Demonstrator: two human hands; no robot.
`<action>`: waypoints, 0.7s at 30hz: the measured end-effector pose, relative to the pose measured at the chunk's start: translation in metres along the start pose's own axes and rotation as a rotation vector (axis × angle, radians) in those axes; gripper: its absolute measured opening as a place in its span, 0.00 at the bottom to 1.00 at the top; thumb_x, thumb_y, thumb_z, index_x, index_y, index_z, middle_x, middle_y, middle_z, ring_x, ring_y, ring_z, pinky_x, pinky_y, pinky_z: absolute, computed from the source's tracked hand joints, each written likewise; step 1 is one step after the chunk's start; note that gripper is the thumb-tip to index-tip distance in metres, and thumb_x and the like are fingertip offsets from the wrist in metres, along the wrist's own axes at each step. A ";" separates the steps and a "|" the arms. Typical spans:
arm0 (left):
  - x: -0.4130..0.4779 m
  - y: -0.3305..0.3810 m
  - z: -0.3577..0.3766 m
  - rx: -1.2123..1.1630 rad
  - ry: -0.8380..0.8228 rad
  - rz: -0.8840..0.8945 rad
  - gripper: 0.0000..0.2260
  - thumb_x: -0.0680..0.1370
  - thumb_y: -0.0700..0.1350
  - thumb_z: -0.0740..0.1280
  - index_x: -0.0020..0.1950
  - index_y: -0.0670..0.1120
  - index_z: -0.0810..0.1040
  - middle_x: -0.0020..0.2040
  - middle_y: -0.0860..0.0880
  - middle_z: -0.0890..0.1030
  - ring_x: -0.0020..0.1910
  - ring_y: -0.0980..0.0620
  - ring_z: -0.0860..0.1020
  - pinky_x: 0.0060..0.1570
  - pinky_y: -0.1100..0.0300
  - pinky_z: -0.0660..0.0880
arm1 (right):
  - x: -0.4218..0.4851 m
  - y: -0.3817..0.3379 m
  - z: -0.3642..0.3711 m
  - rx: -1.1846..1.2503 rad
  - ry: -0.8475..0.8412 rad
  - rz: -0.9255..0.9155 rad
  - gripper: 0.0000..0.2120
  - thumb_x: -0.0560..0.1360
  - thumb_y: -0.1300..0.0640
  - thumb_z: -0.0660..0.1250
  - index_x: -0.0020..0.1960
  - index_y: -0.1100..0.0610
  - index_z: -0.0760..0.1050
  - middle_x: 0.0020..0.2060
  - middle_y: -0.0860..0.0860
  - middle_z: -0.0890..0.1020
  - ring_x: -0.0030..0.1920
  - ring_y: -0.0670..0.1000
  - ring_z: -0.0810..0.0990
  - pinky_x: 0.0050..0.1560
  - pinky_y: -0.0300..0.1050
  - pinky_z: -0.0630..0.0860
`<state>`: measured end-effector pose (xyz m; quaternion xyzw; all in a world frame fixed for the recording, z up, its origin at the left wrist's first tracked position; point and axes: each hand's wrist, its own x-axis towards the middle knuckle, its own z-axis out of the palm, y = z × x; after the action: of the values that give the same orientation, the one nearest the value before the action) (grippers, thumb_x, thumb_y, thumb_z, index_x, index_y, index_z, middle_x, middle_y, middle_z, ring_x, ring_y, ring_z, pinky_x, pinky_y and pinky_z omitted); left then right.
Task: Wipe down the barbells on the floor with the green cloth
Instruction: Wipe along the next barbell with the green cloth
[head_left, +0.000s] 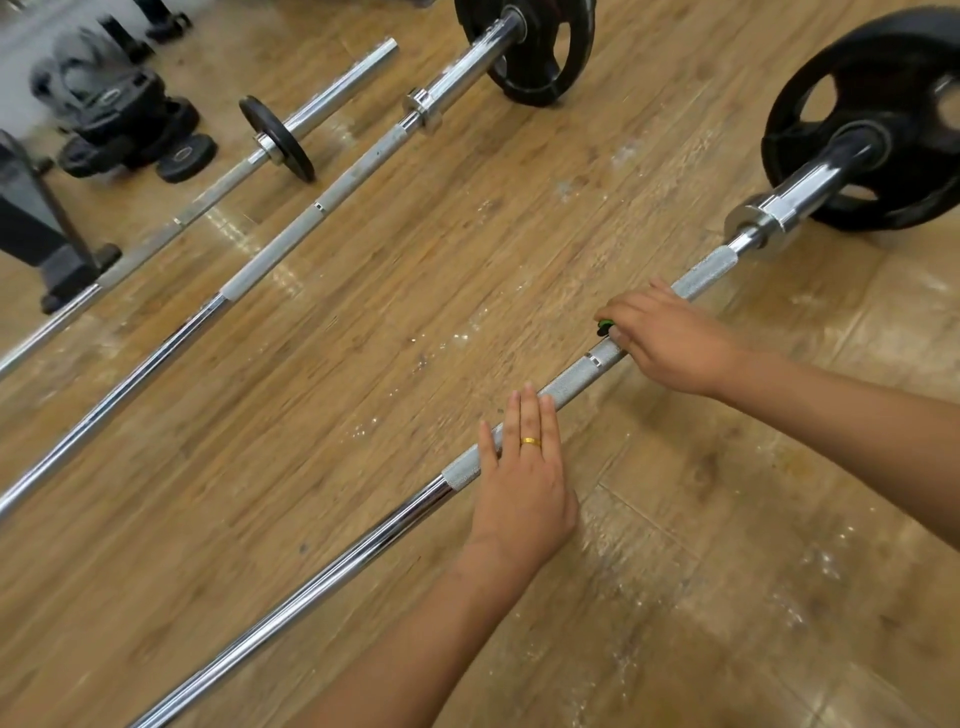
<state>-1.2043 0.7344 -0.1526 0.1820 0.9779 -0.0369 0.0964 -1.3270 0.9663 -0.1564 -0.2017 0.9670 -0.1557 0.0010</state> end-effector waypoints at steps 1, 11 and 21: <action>0.003 -0.003 -0.003 -0.009 -0.023 0.002 0.39 0.80 0.50 0.56 0.80 0.37 0.35 0.80 0.38 0.34 0.80 0.40 0.35 0.76 0.35 0.41 | 0.005 -0.002 0.001 -0.011 -0.020 -0.011 0.17 0.84 0.55 0.57 0.70 0.59 0.73 0.64 0.55 0.77 0.67 0.57 0.71 0.78 0.51 0.45; 0.023 -0.004 -0.010 0.029 -0.042 -0.045 0.42 0.81 0.56 0.55 0.79 0.35 0.34 0.79 0.33 0.32 0.78 0.34 0.32 0.74 0.33 0.38 | 0.033 -0.005 -0.009 -0.007 -0.143 -0.034 0.17 0.85 0.54 0.56 0.71 0.58 0.71 0.64 0.54 0.77 0.68 0.56 0.71 0.78 0.50 0.43; 0.021 -0.002 0.008 0.014 0.148 -0.062 0.43 0.79 0.58 0.58 0.80 0.34 0.39 0.79 0.32 0.37 0.79 0.34 0.34 0.76 0.37 0.36 | 0.023 0.012 -0.006 0.055 0.067 -0.002 0.16 0.84 0.56 0.57 0.68 0.58 0.74 0.60 0.53 0.80 0.64 0.57 0.75 0.78 0.50 0.43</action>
<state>-1.2228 0.7391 -0.1650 0.1543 0.9872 -0.0332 0.0213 -1.3534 0.9691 -0.1530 -0.1973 0.9617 -0.1888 -0.0257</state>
